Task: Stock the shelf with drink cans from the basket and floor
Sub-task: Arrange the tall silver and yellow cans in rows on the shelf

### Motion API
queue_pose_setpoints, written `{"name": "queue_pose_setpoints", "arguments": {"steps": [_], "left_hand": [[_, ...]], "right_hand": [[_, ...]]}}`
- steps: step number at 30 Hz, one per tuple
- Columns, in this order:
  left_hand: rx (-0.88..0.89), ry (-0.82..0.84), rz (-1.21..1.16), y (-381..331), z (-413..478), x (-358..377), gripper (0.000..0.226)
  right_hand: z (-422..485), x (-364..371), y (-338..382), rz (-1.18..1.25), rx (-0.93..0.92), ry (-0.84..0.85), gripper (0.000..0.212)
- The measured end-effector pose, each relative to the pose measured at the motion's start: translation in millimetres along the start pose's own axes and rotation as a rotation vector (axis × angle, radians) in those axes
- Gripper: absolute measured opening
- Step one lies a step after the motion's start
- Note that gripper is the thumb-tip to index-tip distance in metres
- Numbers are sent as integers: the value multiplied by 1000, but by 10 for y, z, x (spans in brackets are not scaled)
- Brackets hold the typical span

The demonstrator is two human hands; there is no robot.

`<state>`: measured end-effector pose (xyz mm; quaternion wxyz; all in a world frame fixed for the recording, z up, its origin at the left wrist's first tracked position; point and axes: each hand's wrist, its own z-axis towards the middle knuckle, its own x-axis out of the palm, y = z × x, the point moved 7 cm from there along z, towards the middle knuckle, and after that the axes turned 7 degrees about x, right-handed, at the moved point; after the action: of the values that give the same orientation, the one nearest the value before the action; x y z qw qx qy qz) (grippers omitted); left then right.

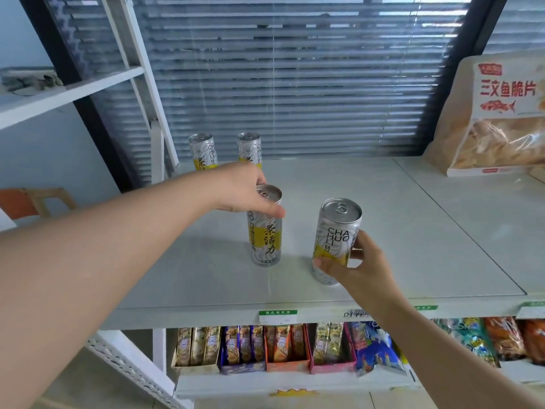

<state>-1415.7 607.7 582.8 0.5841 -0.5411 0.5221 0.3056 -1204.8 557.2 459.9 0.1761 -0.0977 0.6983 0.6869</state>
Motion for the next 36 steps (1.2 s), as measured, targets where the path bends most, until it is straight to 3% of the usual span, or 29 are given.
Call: {"name": "queue_pose_setpoints", "arguments": {"steps": [2, 6, 9, 15, 30, 33, 36], "left_hand": [[11, -39, 25, -16, -1, -11, 57], [68, -121, 82, -93, 36, -36, 49], [89, -169, 53, -122, 158, -17, 37], [90, -249, 54, -167, 625, -27, 48], [131, -309, 130, -172, 1785, -227, 42], [135, -312, 136, -156, 1862, -246, 42], [150, -309, 145, -165, 1890, -254, 42]], "right_hand": [[-10, 7, -21, 12, 0, -8, 47], [-74, 23, -62, -26, 3, -42, 74], [-91, 28, -74, -44, -21, -106, 58], [-2, 106, -82, -16, -78, -89, 44], [431, 101, -126, 0, -163, -39, 50], [454, 102, -102, -37, -189, -35, 62], [478, 55, -92, -66, -178, 2, 50]]}}
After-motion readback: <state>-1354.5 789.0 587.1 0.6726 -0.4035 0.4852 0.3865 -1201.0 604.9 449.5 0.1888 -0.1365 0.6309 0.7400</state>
